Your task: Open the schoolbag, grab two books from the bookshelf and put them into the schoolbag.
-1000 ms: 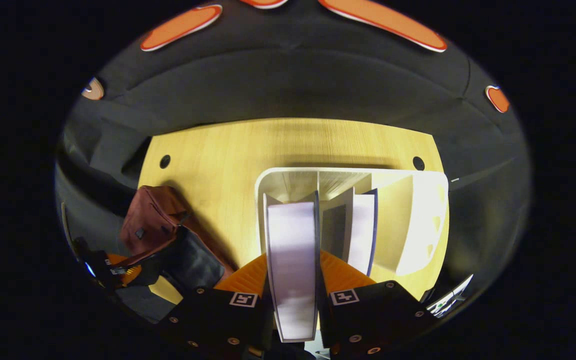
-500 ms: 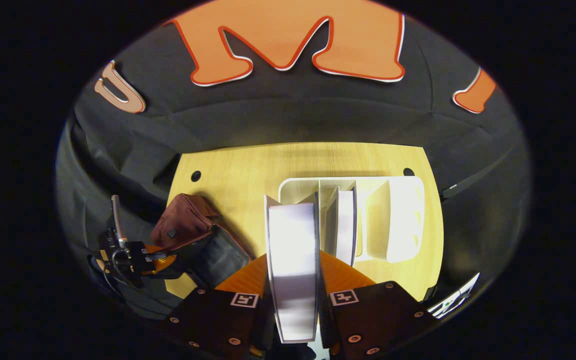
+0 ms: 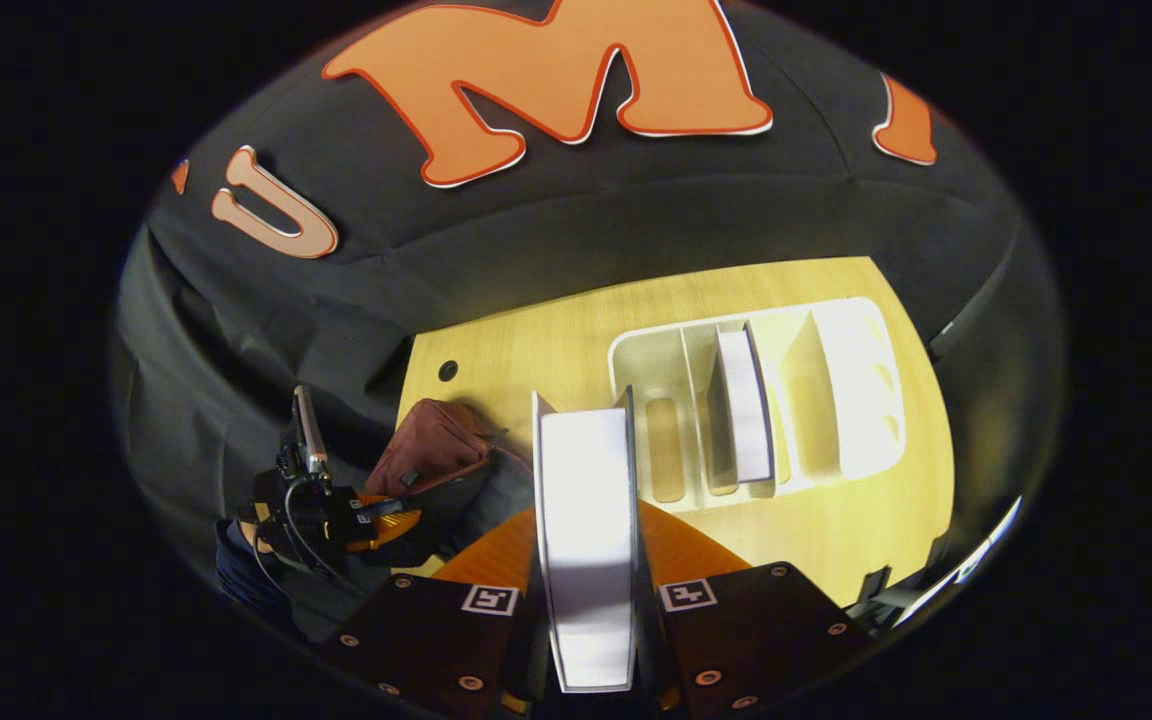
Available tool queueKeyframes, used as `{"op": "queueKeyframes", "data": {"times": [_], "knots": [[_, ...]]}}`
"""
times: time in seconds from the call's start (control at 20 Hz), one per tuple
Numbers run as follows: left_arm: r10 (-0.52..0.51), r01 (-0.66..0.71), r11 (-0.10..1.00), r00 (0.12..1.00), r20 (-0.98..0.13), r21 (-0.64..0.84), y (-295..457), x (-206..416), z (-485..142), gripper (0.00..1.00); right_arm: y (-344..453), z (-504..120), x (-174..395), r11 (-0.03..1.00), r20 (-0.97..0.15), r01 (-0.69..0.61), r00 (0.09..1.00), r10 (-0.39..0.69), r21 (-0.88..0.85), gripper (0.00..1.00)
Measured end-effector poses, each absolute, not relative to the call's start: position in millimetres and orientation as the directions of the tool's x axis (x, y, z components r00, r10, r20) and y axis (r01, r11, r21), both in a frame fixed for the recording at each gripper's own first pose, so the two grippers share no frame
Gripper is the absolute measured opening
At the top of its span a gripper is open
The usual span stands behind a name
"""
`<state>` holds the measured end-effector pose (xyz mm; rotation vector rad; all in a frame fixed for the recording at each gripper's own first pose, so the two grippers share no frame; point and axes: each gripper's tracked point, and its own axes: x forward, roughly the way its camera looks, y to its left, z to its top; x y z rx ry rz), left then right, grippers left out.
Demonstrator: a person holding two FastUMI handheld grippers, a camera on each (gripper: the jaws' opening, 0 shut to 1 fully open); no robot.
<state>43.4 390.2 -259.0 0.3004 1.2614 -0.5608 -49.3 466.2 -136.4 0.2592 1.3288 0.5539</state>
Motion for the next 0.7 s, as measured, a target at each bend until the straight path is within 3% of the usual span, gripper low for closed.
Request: {"op": "queueKeyframes", "data": {"times": [0.3, 0.5, 0.7], "knots": [[-0.218, 0.551, 0.832, 0.212, -0.953, -0.068, 389.2, 42.0, -252.1, 0.00, 491.8, -151.2, -88.5, 0.792, -0.781, -0.126, 0.133, 0.611, 0.598, 0.36], [-0.225, 0.546, 0.835, 0.223, -0.948, -0.069, 386.4, 39.3, -251.1, 0.00, 522.7, -174.9, -120.0, 0.703, -0.699, 0.001, 0.111, 0.707, 0.711, 0.36], [-0.232, 0.537, 0.840, 0.235, -0.944, -0.073, 381.2, 36.0, -251.5, 0.00, 548.4, -212.9, -143.4, 0.660, -0.668, 0.106, 0.121, 0.734, 0.744, 0.36]]}}
